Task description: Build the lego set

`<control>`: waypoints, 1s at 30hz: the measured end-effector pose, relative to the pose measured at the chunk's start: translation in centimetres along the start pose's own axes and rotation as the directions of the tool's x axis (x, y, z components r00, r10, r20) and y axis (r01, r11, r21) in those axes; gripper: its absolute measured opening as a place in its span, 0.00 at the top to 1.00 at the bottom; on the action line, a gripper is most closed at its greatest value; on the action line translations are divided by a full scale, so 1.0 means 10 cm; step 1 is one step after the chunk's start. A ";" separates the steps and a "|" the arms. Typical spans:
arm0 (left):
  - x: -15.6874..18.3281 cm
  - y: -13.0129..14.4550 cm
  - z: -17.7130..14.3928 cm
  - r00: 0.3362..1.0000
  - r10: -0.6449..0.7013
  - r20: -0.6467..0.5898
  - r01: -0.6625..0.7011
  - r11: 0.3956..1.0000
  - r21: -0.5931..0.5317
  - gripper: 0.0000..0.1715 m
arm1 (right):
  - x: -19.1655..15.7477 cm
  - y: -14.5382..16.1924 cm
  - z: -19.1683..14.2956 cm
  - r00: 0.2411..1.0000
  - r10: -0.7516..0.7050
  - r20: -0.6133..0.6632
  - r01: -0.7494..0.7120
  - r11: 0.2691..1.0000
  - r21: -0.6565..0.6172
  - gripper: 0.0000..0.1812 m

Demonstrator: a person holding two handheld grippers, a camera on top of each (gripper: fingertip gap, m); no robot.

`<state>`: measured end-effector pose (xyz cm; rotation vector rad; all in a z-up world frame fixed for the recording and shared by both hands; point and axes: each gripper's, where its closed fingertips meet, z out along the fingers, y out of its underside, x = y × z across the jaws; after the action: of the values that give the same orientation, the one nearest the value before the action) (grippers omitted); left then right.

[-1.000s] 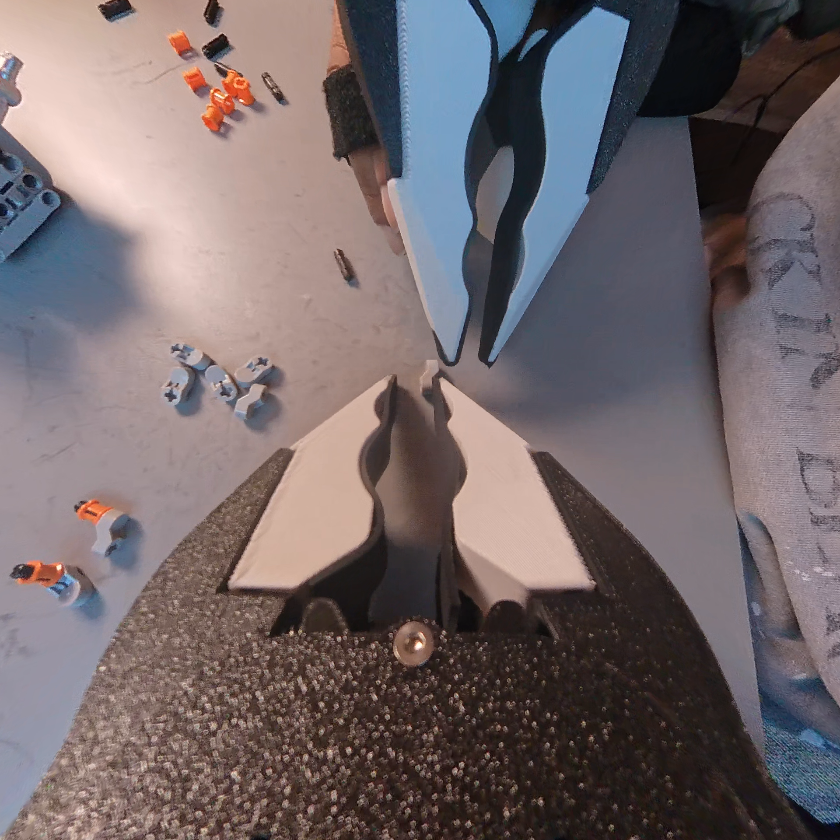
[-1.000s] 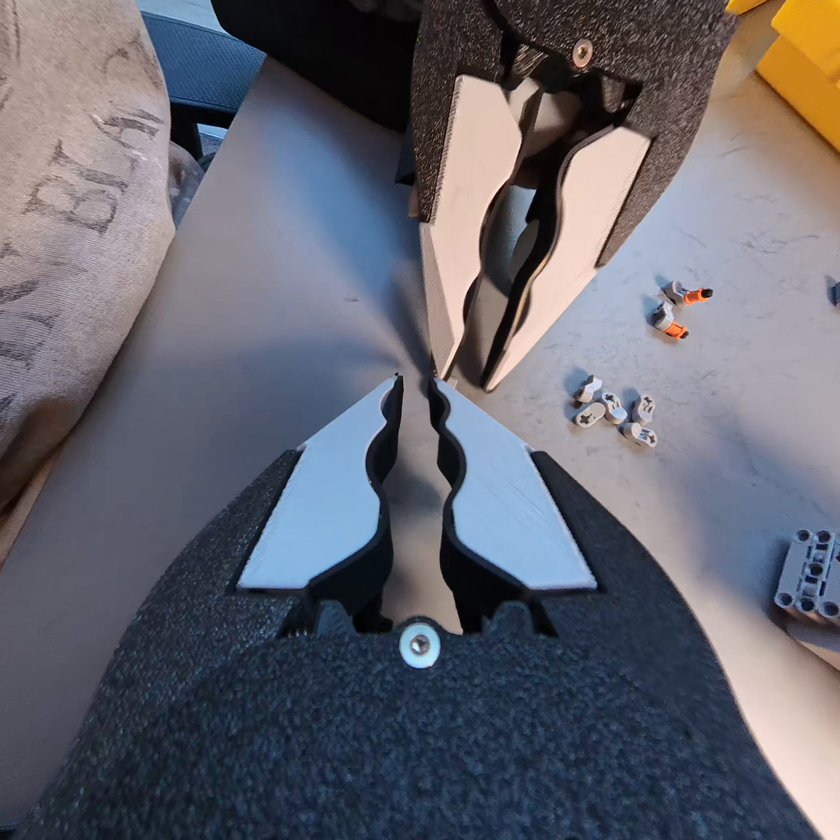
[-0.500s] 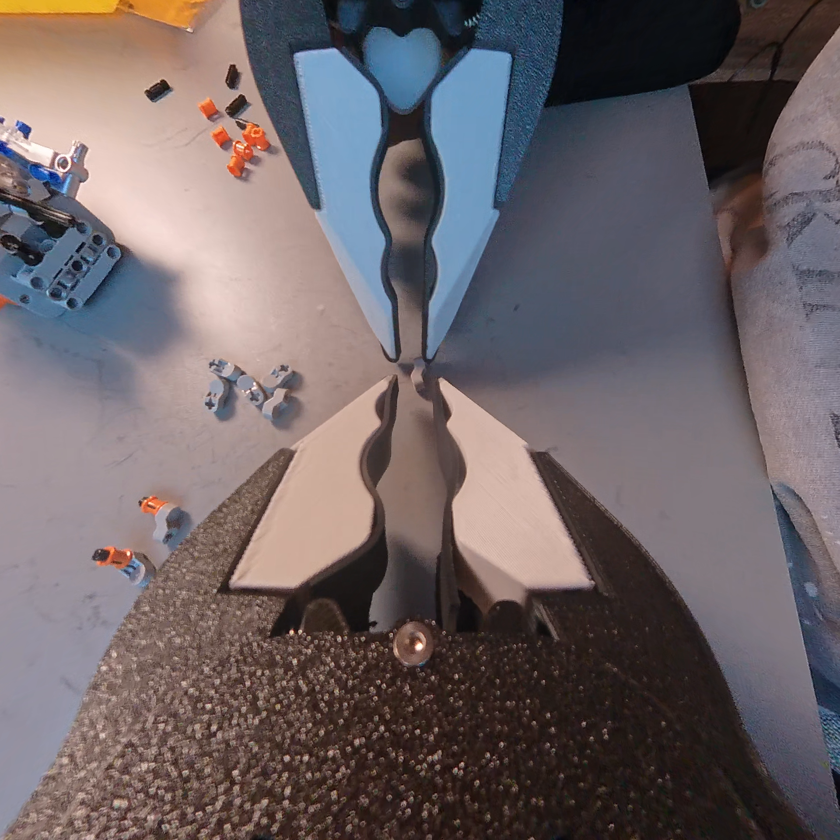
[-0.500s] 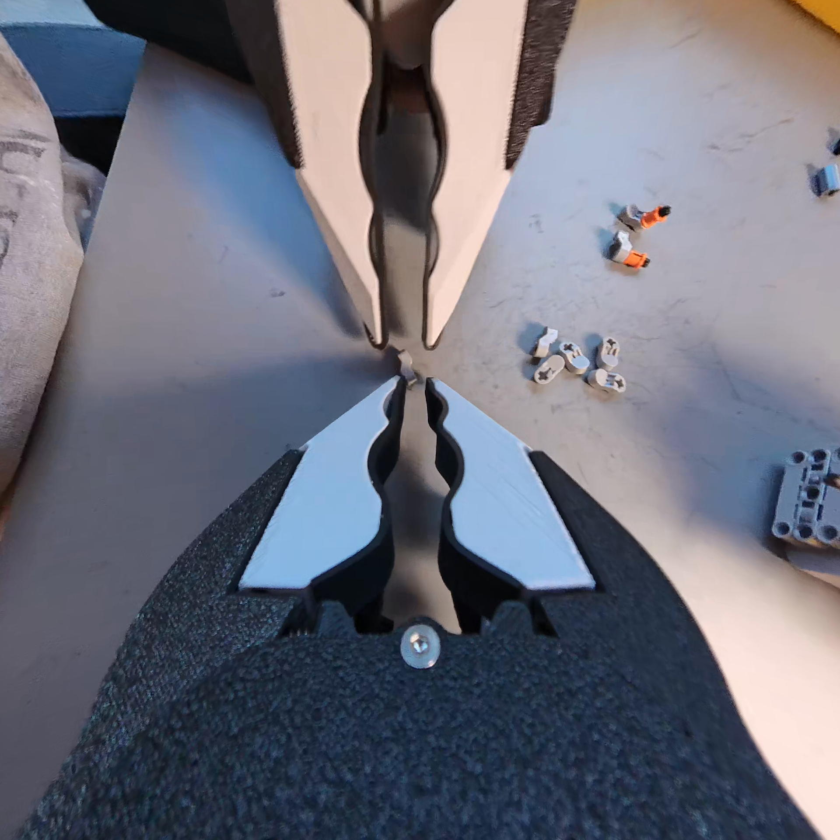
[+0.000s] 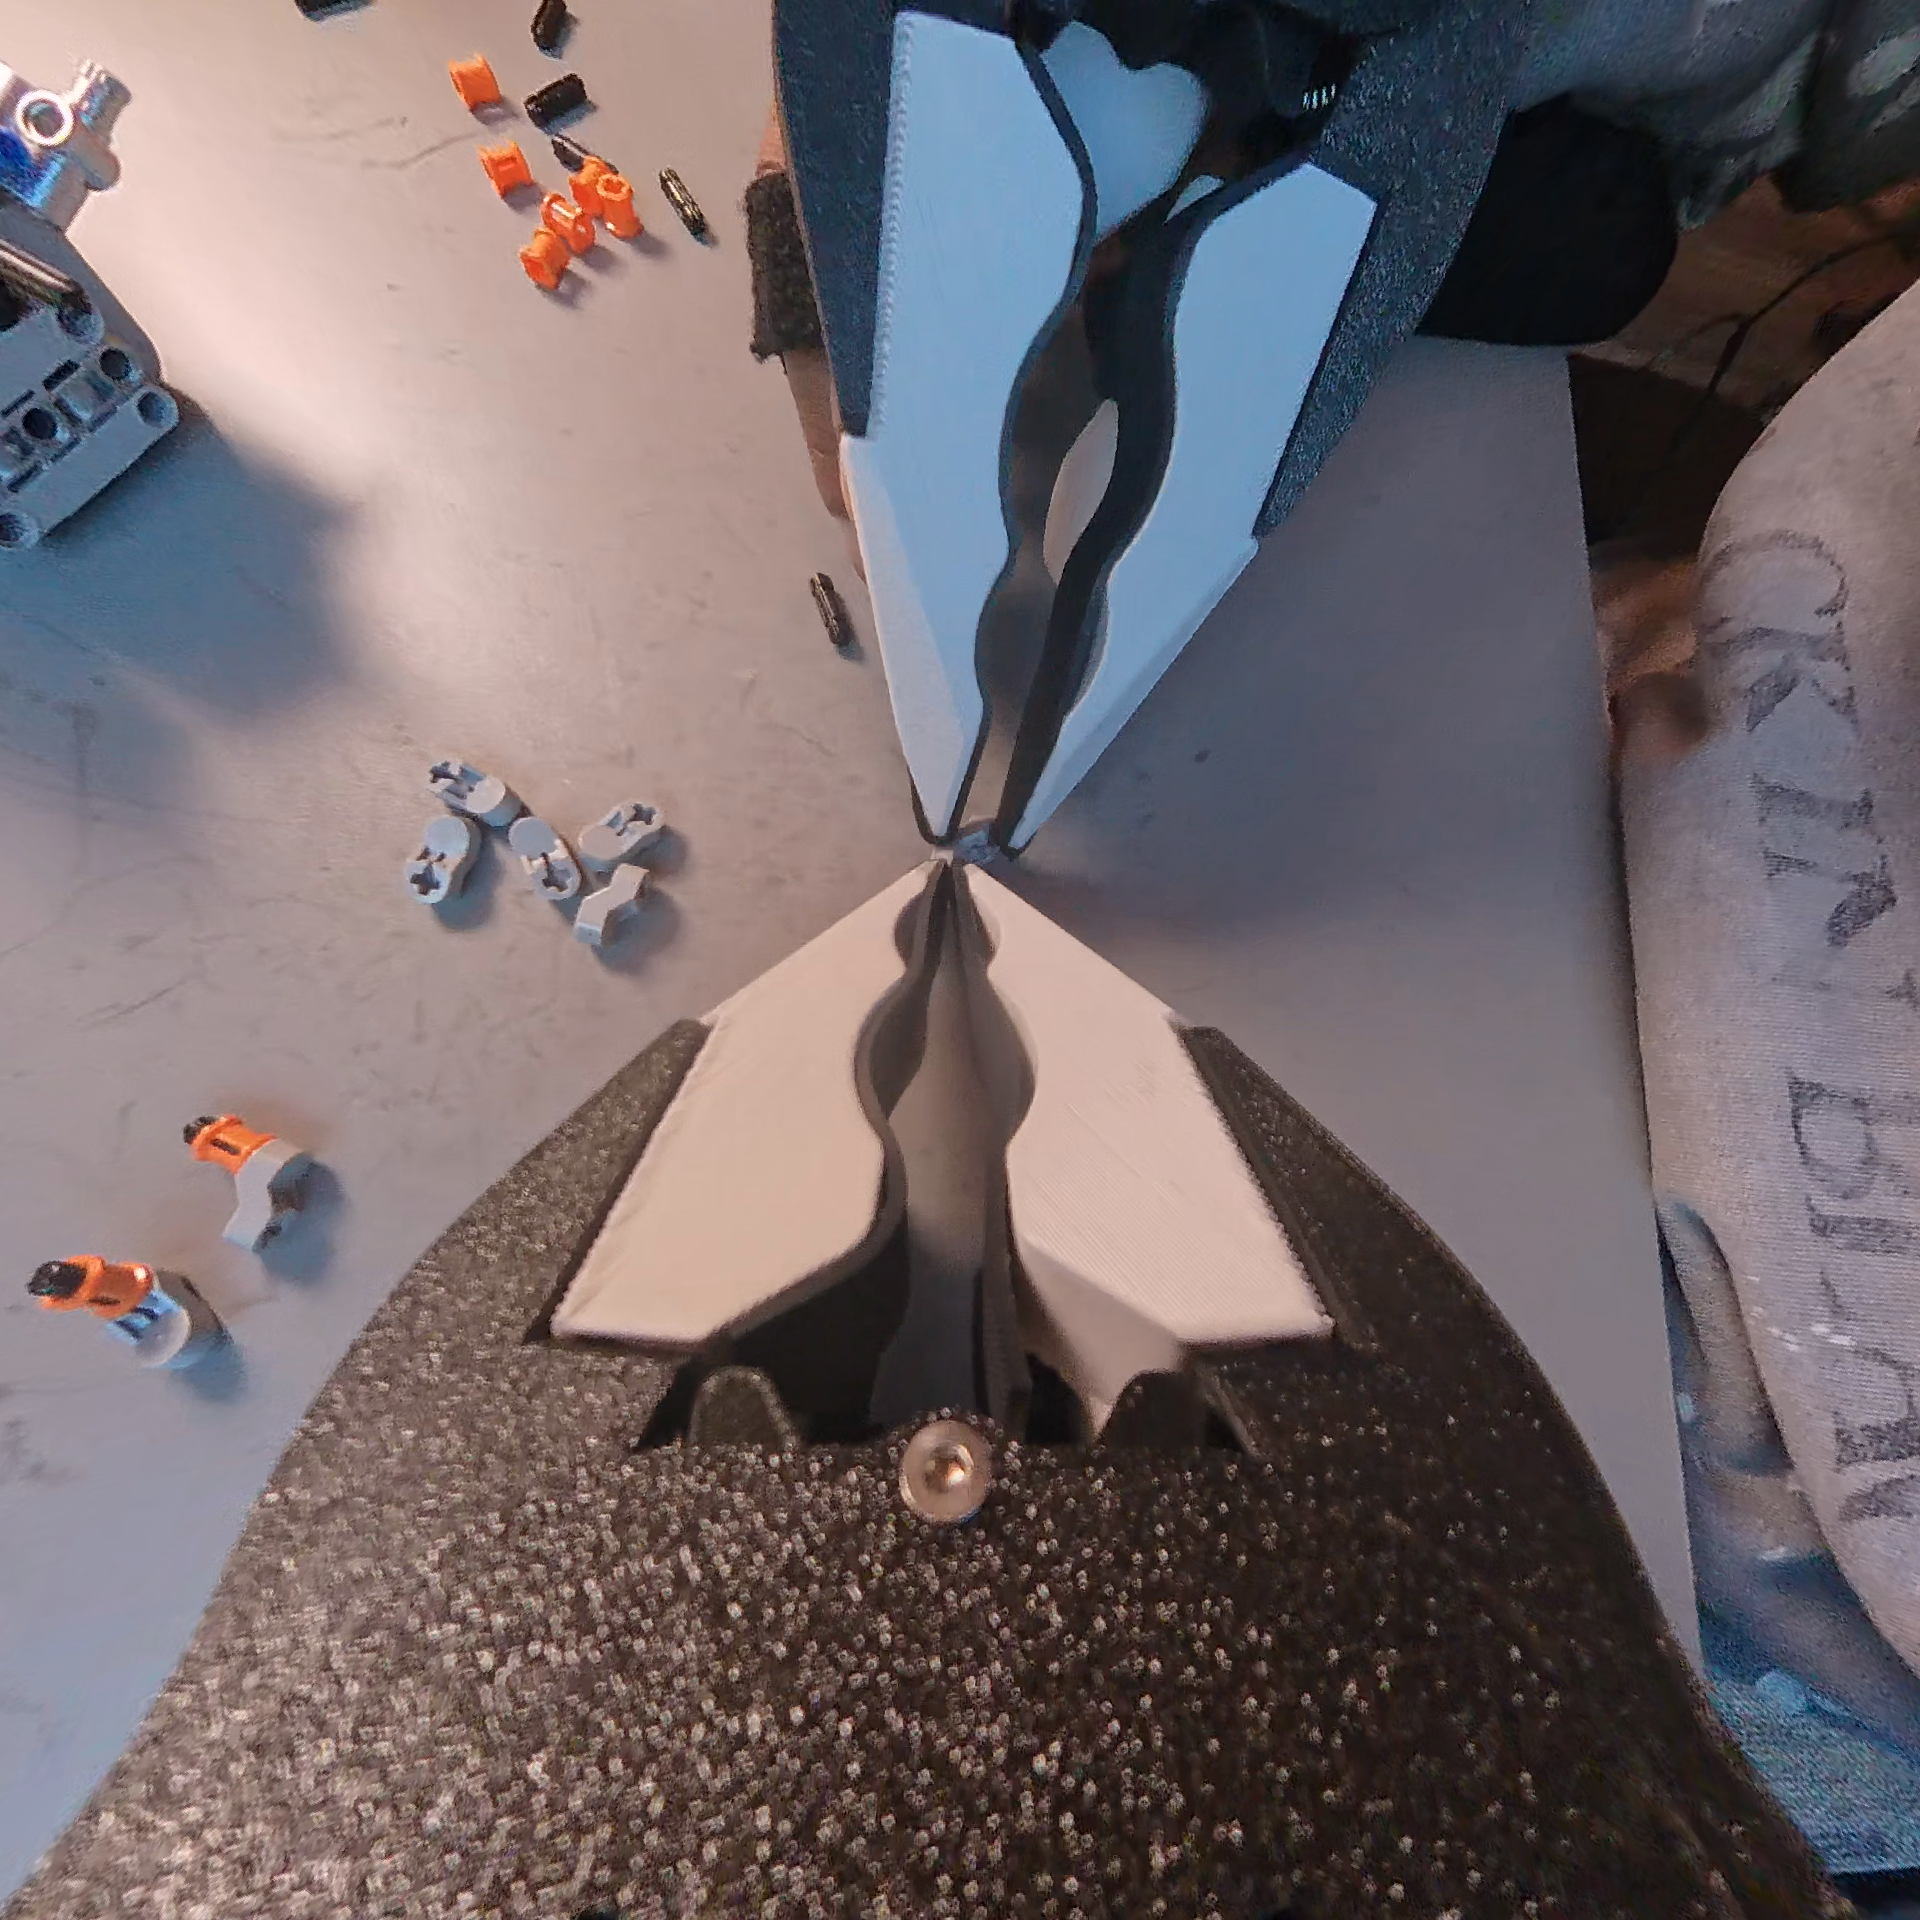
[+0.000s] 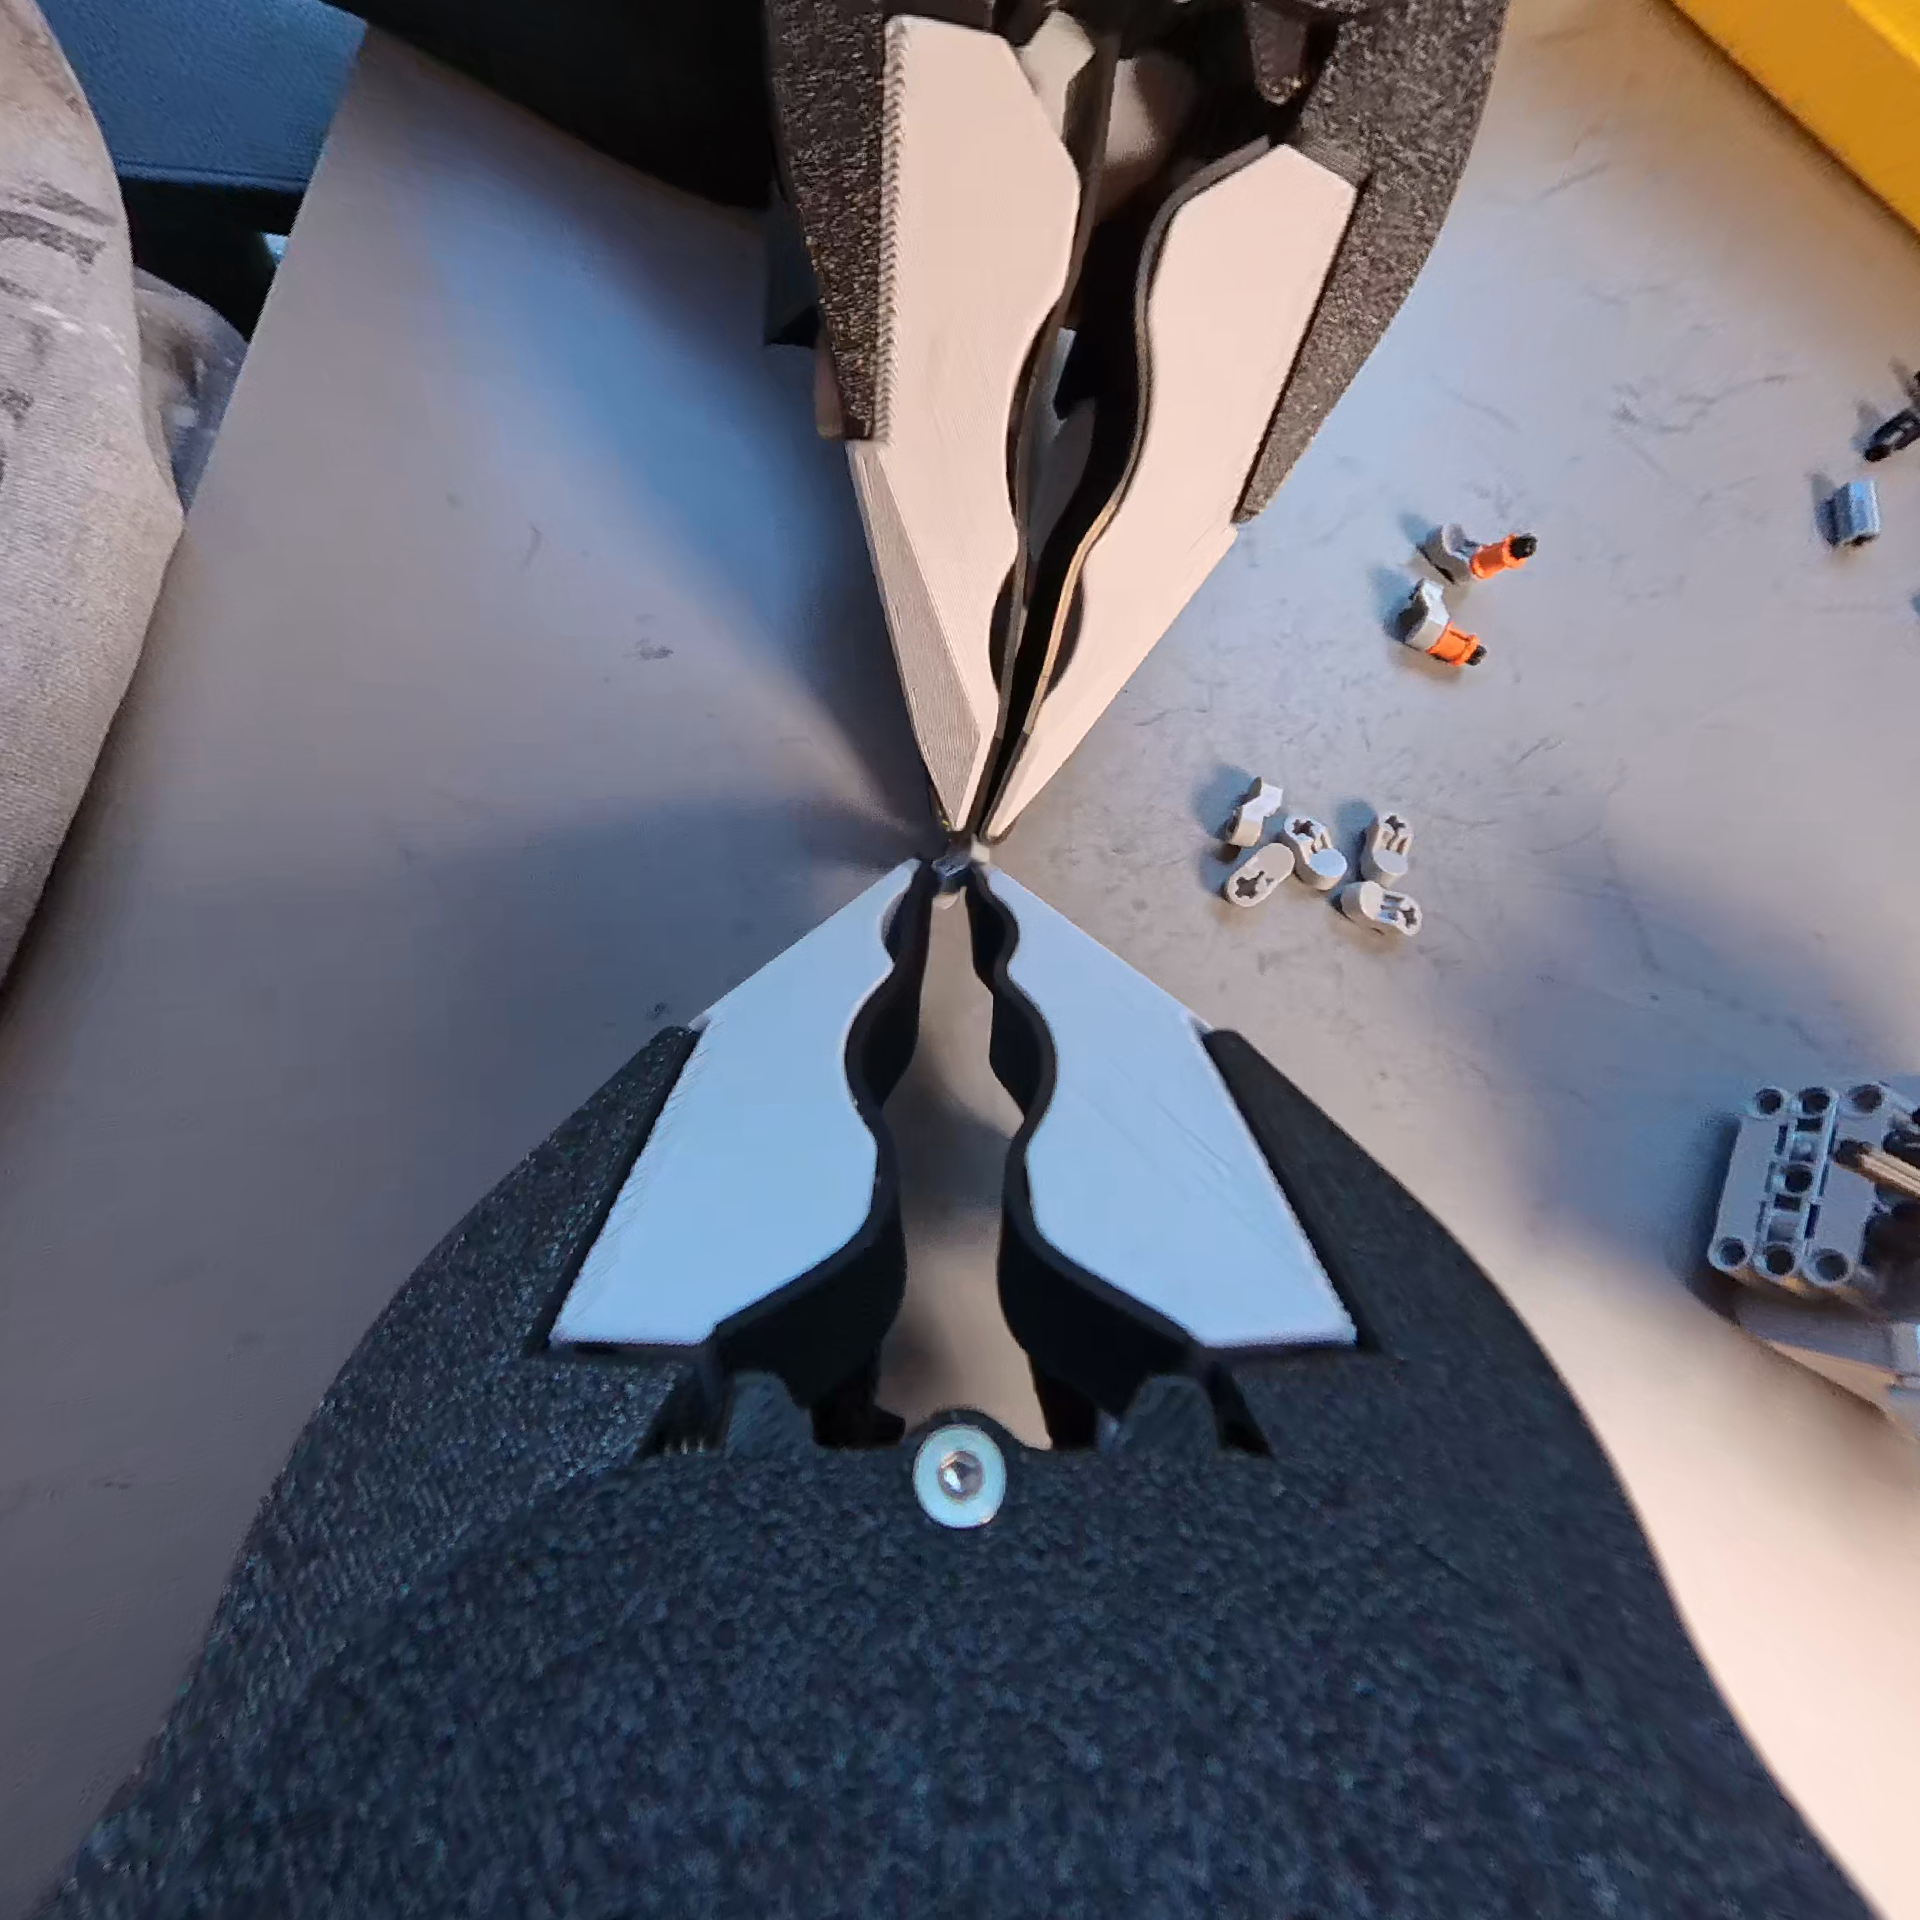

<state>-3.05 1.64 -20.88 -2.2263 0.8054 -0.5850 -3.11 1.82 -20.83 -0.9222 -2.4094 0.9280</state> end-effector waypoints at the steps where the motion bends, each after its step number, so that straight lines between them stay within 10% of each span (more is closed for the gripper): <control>1: -0.01 0.00 0.00 1.000 -0.005 0.004 0.005 1.000 0.001 1.00 | 0.02 0.01 -0.01 1.000 0.019 -0.001 -0.019 1.000 -0.003 0.98; 30: -0.02 -0.03 0.08 0.971 0.229 0.065 -0.228 0.973 -0.027 0.97 | 0.34 0.44 -0.47 0.977 0.212 -0.032 -0.211 0.977 0.013 0.94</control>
<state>-2.54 2.33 -21.24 -2.1198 1.0185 -0.3895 -1.00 8.74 -20.23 -1.1993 -2.3096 0.9891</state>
